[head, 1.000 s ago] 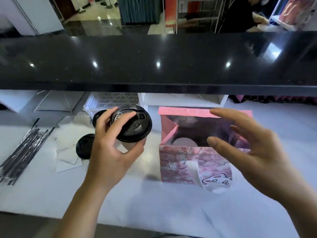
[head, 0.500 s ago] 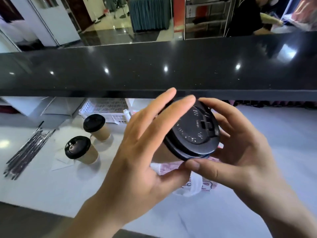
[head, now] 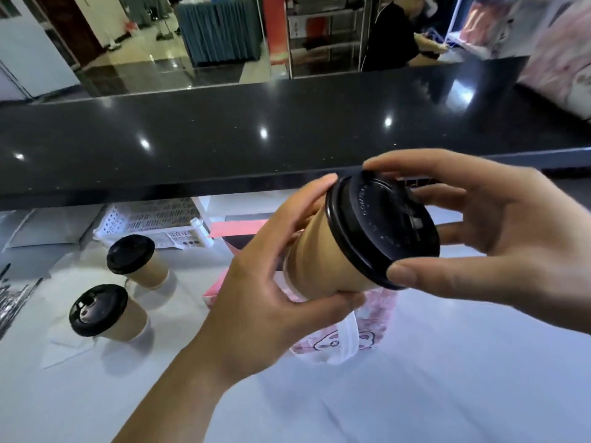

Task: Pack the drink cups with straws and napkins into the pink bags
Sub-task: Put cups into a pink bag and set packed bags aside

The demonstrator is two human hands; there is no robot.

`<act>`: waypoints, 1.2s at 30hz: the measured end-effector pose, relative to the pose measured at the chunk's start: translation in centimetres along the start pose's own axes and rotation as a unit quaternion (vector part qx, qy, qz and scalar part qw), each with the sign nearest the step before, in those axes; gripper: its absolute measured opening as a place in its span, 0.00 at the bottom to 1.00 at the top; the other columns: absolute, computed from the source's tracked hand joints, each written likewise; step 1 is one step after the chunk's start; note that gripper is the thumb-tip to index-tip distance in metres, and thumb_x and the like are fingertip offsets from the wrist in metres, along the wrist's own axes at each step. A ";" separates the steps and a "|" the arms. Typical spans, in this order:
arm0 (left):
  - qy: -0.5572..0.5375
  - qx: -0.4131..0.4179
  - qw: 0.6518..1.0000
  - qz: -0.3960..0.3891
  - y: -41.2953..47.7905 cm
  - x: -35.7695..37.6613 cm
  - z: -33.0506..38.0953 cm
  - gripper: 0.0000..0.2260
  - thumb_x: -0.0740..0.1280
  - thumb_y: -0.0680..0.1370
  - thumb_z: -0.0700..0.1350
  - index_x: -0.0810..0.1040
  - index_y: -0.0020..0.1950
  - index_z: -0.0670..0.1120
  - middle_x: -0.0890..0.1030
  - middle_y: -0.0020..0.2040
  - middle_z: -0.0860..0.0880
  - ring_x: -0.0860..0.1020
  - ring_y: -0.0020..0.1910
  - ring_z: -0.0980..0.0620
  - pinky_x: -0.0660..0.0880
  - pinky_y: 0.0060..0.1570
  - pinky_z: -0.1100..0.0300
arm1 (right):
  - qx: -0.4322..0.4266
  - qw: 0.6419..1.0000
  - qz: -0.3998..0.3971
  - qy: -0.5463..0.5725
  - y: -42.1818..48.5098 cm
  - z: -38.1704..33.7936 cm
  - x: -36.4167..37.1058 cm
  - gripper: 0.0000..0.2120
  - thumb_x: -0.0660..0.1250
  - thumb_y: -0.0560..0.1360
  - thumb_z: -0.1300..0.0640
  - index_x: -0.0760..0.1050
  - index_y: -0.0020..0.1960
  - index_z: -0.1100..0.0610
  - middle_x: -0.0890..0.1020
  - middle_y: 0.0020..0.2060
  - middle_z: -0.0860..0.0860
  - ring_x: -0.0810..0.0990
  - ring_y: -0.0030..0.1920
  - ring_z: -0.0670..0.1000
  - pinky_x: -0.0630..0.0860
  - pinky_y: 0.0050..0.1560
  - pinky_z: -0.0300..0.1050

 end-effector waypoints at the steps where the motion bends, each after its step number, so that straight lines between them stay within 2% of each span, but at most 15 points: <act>1: -0.016 0.003 1.000 -0.015 0.4 -0.3 -0.1 0.41 0.80 0.67 0.41 0.66 0.75 0.59 0.76 0.69 0.56 0.75 0.69 0.49 0.76 0.59 0.58 | 0.006 1.000 0.006 -0.010 0.2 -0.3 0.1 0.34 0.82 0.62 0.48 0.76 0.66 0.44 0.81 0.61 0.48 0.80 0.62 0.52 0.83 0.51 0.51; 4: -0.046 0.015 0.998 -0.050 1.3 -1.0 -0.8 0.41 0.80 0.67 0.41 0.65 0.75 0.55 0.76 0.70 0.53 0.74 0.70 0.46 0.76 0.63 0.48 | 0.022 0.999 0.012 -0.035 0.8 -0.9 0.6 0.34 0.82 0.61 0.46 0.77 0.65 0.44 0.81 0.60 0.47 0.81 0.60 0.52 0.84 0.48 0.52; 6: -0.044 0.016 0.997 -0.067 1.5 -1.5 -1.6 0.42 0.80 0.68 0.41 0.64 0.76 0.55 0.75 0.71 0.52 0.73 0.70 0.46 0.75 0.64 0.48 | 0.040 0.997 0.020 -0.063 1.0 -1.0 1.1 0.35 0.83 0.59 0.47 0.77 0.64 0.44 0.81 0.59 0.47 0.81 0.59 0.53 0.84 0.47 0.53; 10: 0.052 0.007 0.995 -0.086 1.7 -3.7 -3.6 0.46 0.80 0.69 0.43 0.58 0.76 0.67 0.70 0.71 0.64 0.70 0.72 0.57 0.72 0.64 0.66 | 0.054 0.988 0.066 -0.131 1.7 -0.5 2.0 0.32 0.79 0.59 0.49 0.78 0.62 0.44 0.80 0.58 0.47 0.82 0.56 0.51 0.84 0.48 0.53; 13: 0.168 -0.026 0.985 -0.026 1.5 -6.4 -6.1 0.43 0.79 0.70 0.44 0.59 0.73 0.71 0.73 0.63 0.66 0.71 0.67 0.58 0.68 0.60 0.72 | 0.075 0.977 0.111 -0.168 2.9 -0.2 2.1 0.31 0.78 0.58 0.47 0.78 0.61 0.44 0.79 0.57 0.46 0.81 0.51 0.47 0.84 0.48 0.52; 15: 0.211 -0.066 0.975 -0.027 0.9 -7.8 -7.8 0.38 0.79 0.69 0.51 0.63 0.72 0.70 0.75 0.59 0.66 0.72 0.65 0.57 0.68 0.62 0.65 | 0.084 0.970 0.119 -0.196 3.6 -0.3 2.4 0.31 0.78 0.58 0.46 0.77 0.61 0.42 0.79 0.57 0.44 0.81 0.52 0.46 0.84 0.48 0.48; 17: 0.249 -0.090 0.959 -0.102 0.3 -8.3 -9.1 0.40 0.76 0.64 0.64 0.61 0.72 0.71 0.72 0.59 0.71 0.67 0.65 0.61 0.63 0.68 0.55 | 0.095 0.965 0.107 -0.218 4.3 -0.3 3.3 0.31 0.77 0.58 0.44 0.77 0.61 0.41 0.78 0.57 0.43 0.81 0.55 0.46 0.82 0.48 0.45; 19: 0.262 -0.103 0.946 -0.162 -0.1 -8.4 -9.6 0.46 0.67 0.57 0.73 0.54 0.73 0.74 0.61 0.59 0.80 0.57 0.62 0.73 0.53 0.68 0.62 | 0.118 0.957 0.072 -0.256 4.9 0.0 4.8 0.32 0.75 0.58 0.41 0.75 0.62 0.39 0.77 0.57 0.42 0.79 0.58 0.46 0.81 0.52 0.45; 21: 0.243 -0.106 0.943 -0.201 -0.2 -8.2 -9.7 0.48 0.64 0.53 0.76 0.46 0.69 0.79 0.51 0.61 0.85 0.48 0.63 0.81 0.49 0.71 0.63 | 0.157 0.936 0.020 -0.313 5.6 0.5 6.5 0.33 0.72 0.57 0.38 0.73 0.62 0.37 0.75 0.57 0.40 0.77 0.58 0.45 0.79 0.54 0.43; 24: 0.220 -0.099 0.941 -0.236 -0.2 -8.1 -9.9 0.52 0.64 0.52 0.77 0.39 0.70 0.78 0.46 0.65 0.82 0.42 0.69 0.78 0.48 0.77 0.55 | 0.208 0.886 -0.072 -0.407 6.3 2.1 8.8 0.32 0.70 0.59 0.37 0.69 0.62 0.36 0.72 0.55 0.38 0.77 0.53 0.45 0.75 0.51 0.38; 26: 0.215 -0.103 0.942 -0.236 0.0 -8.2 -10.5 0.55 0.64 0.52 0.77 0.39 0.73 0.73 0.43 0.65 0.81 0.39 0.69 0.78 0.47 0.77 0.56 | 0.221 0.845 -0.129 -0.470 6.3 3.6 9.9 0.31 0.71 0.62 0.39 0.67 0.63 0.37 0.71 0.56 0.38 0.77 0.49 0.47 0.76 0.49 0.44; 28: 0.196 -0.109 0.945 -0.236 0.0 -8.4 -10.7 0.55 0.63 0.53 0.77 0.39 0.74 0.71 0.40 0.63 0.84 0.36 0.66 0.80 0.46 0.74 0.63 | 0.245 0.813 -0.164 -0.503 6.2 5.1 10.3 0.30 0.72 0.63 0.40 0.67 0.63 0.39 0.71 0.55 0.39 0.77 0.48 0.48 0.77 0.49 0.48; 32: 0.180 -0.103 0.946 -0.249 -0.4 -8.5 -10.7 0.54 0.62 0.54 0.77 0.35 0.73 0.73 0.35 0.66 0.82 0.31 0.67 0.78 0.44 0.72 0.65 | 0.323 0.774 -0.162 -0.519 6.0 7.1 9.9 0.26 0.73 0.63 0.44 0.71 0.59 0.43 0.76 0.52 0.43 0.78 0.49 0.53 0.78 0.49 0.51; 34: 0.179 -0.096 0.944 -0.259 -0.6 -8.3 -10.5 0.54 0.62 0.54 0.76 0.33 0.72 0.74 0.35 0.70 0.78 0.30 0.69 0.76 0.42 0.72 0.65 | 0.320 0.765 -0.149 -0.538 6.3 7.9 9.9 0.26 0.73 0.63 0.46 0.72 0.59 0.47 0.77 0.52 0.46 0.77 0.50 0.55 0.78 0.48 0.51; 36: 0.176 -0.096 0.944 -0.261 -0.8 -8.1 -10.5 0.53 0.62 0.54 0.76 0.32 0.70 0.76 0.33 0.67 0.81 0.29 0.68 0.77 0.42 0.71 0.66 | 0.313 0.757 -0.145 -0.555 6.6 8.6 10.2 0.26 0.74 0.63 0.49 0.72 0.59 0.49 0.75 0.51 0.48 0.76 0.48 0.56 0.76 0.46 0.49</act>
Point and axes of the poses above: each hand's wrist, its own y-axis towards the middle knuckle, its own x-axis out of the palm, z = x × y, the point moved 2 cm from there along y, towards the middle knuckle
